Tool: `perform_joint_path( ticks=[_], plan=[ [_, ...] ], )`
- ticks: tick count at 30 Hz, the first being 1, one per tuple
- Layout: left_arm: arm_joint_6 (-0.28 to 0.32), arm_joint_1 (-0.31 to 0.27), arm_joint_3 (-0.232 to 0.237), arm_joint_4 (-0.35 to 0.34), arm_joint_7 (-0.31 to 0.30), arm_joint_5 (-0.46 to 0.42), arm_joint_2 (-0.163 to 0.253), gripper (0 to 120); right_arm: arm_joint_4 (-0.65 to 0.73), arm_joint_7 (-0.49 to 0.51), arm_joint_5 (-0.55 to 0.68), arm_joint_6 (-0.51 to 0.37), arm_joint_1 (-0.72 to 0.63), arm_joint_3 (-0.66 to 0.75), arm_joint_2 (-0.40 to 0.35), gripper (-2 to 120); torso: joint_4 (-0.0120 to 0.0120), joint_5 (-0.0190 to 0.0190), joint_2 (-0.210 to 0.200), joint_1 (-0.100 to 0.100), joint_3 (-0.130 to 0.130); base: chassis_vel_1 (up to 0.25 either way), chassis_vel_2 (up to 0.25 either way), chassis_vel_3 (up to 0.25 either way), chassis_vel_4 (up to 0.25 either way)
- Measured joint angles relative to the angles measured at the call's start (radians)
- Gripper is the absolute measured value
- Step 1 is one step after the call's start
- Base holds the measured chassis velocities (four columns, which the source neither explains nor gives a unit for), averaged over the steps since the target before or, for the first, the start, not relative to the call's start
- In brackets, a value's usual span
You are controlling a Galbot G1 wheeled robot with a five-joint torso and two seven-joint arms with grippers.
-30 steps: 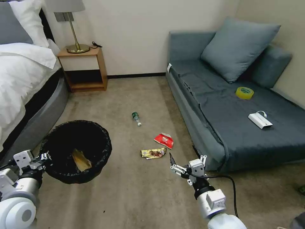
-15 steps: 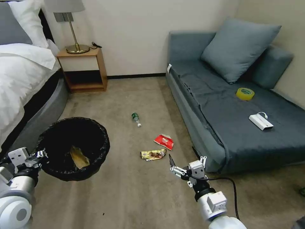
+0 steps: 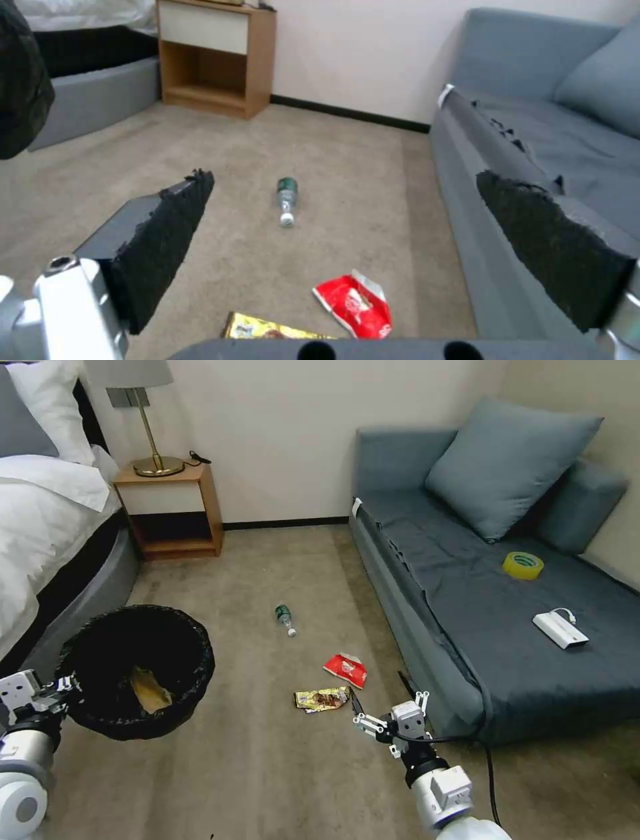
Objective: Pick up the trash bin, then pick up the garbage on the floor and place it into the trash bin.
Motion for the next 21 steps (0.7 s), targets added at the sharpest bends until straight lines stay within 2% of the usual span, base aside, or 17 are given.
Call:
perform_joint_path(
  ticks=[14,21],
  plan=[
    [-0.026,-0.009,0.003,0.034,0.028,0.027,0.011,4,-0.051,-0.003,0.022,-0.03,0.069,-0.054,-0.045,100,0.0,0.0001,0.0,0.0,0.0,-0.075,0.089,0.082,-0.079],
    [-0.031,-0.02,0.013,0.05,0.041,0.048,0.008,4,-0.106,0.008,0.067,-0.053,0.155,-0.106,-0.087,100,-0.0001,0.0001,0.0,0.0,0.0,-0.085,0.065,0.078,-0.075]
  ],
)
